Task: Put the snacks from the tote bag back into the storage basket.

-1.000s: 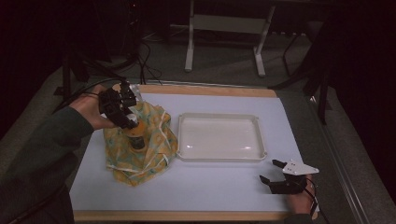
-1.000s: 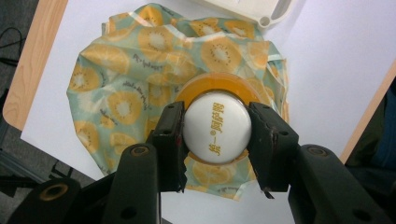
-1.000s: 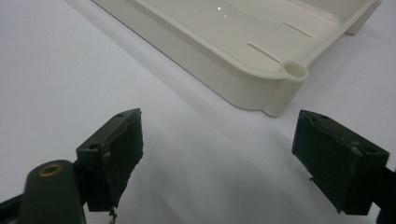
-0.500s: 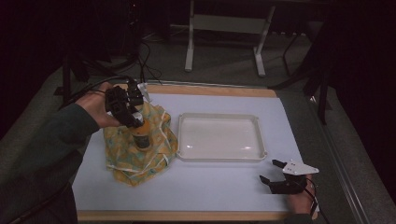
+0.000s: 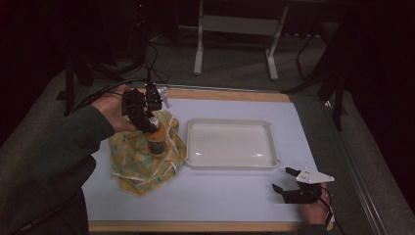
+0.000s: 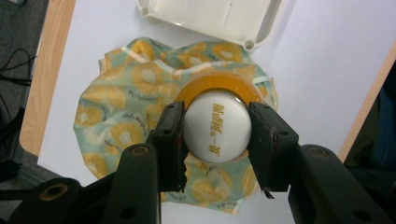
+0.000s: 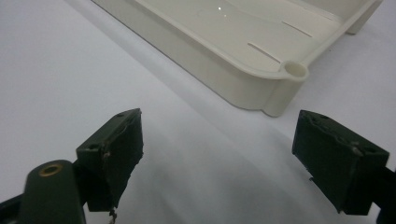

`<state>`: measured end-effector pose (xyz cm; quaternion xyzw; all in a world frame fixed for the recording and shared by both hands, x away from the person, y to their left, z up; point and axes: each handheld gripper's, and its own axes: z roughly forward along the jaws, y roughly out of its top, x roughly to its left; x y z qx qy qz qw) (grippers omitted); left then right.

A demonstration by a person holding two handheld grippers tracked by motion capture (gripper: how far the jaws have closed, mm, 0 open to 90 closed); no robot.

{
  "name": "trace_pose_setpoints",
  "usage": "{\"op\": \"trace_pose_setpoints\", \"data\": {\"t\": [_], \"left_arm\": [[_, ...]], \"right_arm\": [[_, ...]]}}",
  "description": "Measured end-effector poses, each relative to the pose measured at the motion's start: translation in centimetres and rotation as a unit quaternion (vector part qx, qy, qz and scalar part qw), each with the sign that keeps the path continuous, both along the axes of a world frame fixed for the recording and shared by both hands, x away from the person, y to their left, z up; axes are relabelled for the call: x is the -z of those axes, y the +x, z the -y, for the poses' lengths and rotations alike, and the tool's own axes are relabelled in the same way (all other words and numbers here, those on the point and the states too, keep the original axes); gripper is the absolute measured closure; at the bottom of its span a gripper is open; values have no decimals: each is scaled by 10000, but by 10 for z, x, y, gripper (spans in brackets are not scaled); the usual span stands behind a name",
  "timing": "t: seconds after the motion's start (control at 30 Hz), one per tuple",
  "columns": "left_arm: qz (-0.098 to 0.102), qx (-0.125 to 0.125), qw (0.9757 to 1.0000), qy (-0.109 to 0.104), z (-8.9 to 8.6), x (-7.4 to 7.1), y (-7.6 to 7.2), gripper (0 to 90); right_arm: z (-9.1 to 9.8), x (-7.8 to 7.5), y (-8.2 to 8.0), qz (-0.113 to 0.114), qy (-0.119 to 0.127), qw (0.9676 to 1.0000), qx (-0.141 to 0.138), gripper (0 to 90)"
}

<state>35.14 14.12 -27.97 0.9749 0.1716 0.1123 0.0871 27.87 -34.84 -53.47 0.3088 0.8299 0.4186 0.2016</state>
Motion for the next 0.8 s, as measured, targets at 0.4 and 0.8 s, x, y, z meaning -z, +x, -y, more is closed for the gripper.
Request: {"op": "trace_pose_setpoints", "data": {"t": [0.4, 0.8], "left_arm": [[27, 197, 9998, 54, 23, -2, 5, 592], [27, 351, 9994, 71, 40, 2, 9, 591]], "right_arm": [[0, 0, 0, 4, 13, 10000, -5, 160], [1, 0, 0, 9, 30, 10000, -10, 159]]}}
